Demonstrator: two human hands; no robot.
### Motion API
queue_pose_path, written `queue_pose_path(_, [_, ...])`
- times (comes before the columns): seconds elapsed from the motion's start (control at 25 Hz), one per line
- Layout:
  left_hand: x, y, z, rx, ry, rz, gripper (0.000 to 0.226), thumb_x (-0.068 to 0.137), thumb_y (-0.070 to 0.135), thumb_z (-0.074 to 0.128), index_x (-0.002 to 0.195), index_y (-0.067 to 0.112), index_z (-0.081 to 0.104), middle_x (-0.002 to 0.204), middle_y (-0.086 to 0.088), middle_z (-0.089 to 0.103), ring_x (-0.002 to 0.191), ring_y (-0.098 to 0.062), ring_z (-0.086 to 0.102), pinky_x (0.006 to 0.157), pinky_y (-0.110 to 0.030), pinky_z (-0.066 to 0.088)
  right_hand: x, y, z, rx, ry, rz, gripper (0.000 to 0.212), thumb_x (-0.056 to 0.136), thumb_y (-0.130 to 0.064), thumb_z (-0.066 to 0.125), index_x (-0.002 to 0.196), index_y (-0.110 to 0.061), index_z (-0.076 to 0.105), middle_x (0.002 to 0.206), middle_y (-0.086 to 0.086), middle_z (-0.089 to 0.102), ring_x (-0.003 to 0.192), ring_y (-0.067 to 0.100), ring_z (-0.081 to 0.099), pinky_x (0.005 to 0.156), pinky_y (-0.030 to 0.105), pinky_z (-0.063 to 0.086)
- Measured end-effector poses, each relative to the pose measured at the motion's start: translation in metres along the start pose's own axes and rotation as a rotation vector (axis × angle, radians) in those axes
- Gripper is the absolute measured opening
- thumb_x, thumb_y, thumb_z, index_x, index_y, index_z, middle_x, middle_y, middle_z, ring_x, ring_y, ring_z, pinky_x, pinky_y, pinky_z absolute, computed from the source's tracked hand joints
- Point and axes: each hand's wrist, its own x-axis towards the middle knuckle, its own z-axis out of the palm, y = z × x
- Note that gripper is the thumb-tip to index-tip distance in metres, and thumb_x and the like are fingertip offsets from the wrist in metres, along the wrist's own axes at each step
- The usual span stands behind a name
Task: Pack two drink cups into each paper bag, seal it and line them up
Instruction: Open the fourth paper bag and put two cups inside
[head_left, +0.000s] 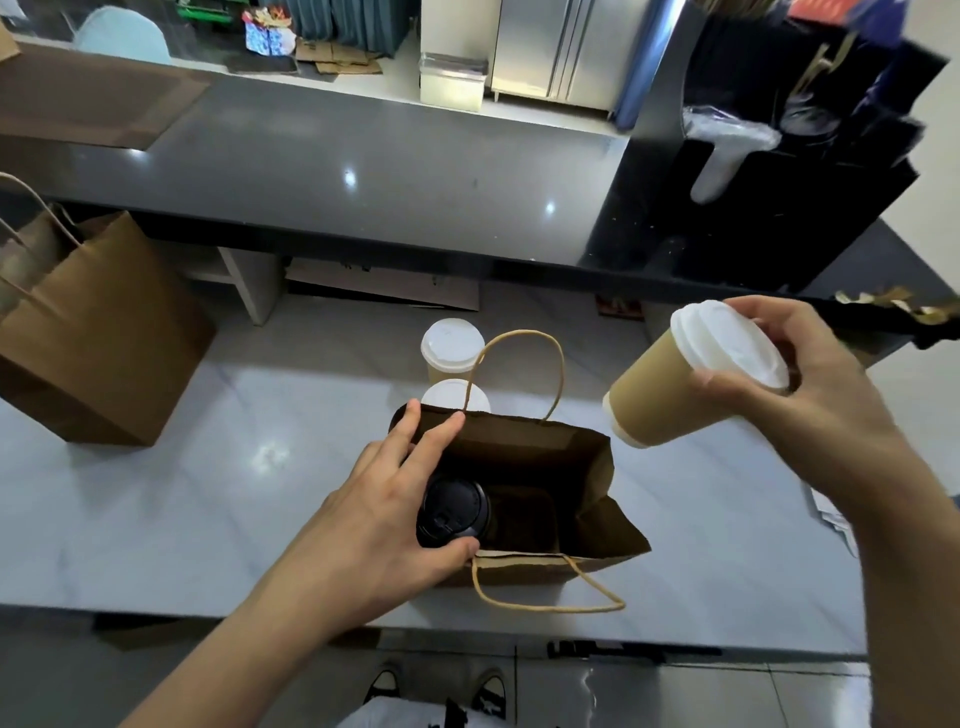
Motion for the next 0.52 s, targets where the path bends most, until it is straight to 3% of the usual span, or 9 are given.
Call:
queue_pose_path(0.12, [0.001,-0.001,0.001,-0.003,0.008,0.006,0.106,0.074,0.065,0.070,0.150,0.059,-0.004,0.168,0.011,-0.003,0.148,-0.011,0.018,0.114,-0.037,0.036,-0.023,-0.017,-0.012,0.051,-0.115,-0.053,0.075,0.064,-0.046,0.076,0.135,-0.041,0.051,0.125,-0.012,0.058,0.112,0.011,0.057,0.079,0.024,0.050])
queue_pose_path(0.24, [0.001,-0.002,0.001,-0.002,0.005,0.017,0.106,0.073,0.066,0.070,0.151,0.058,-0.003,0.168,0.009,-0.002,0.148,-0.012,0.019,0.113,-0.037,0.038,-0.038,-0.028,-0.007,0.025,-0.284,-0.105,0.075,0.065,-0.045,0.079,0.131,-0.054,0.046,0.123,-0.028,0.053,0.111,-0.002,0.054,0.075,0.020,0.056])
queue_pose_path(0.36, [0.000,-0.003,0.001,0.003,0.004,0.021,0.106,0.073,0.065,0.070,0.151,0.058,-0.002,0.168,0.008,-0.002,0.147,-0.013,0.021,0.113,-0.037,0.038,-0.045,-0.029,0.013,-0.037,-0.396,-0.118,0.081,0.065,-0.045,0.082,0.135,-0.051,0.043,0.128,-0.027,0.047,0.115,-0.001,0.050,0.084,0.022,0.050])
queue_pose_path(0.52, [-0.001,-0.003,0.001,0.016,0.001,0.014,0.107,0.073,0.065,0.070,0.150,0.059,-0.004,0.168,0.009,-0.004,0.146,-0.013,0.020,0.112,-0.037,0.039,-0.054,-0.028,0.047,-0.228,-0.480,-0.161,0.079,0.061,-0.051,0.074,0.130,-0.057,0.037,0.129,-0.033,0.034,0.111,-0.005,0.048,0.077,0.020,0.048])
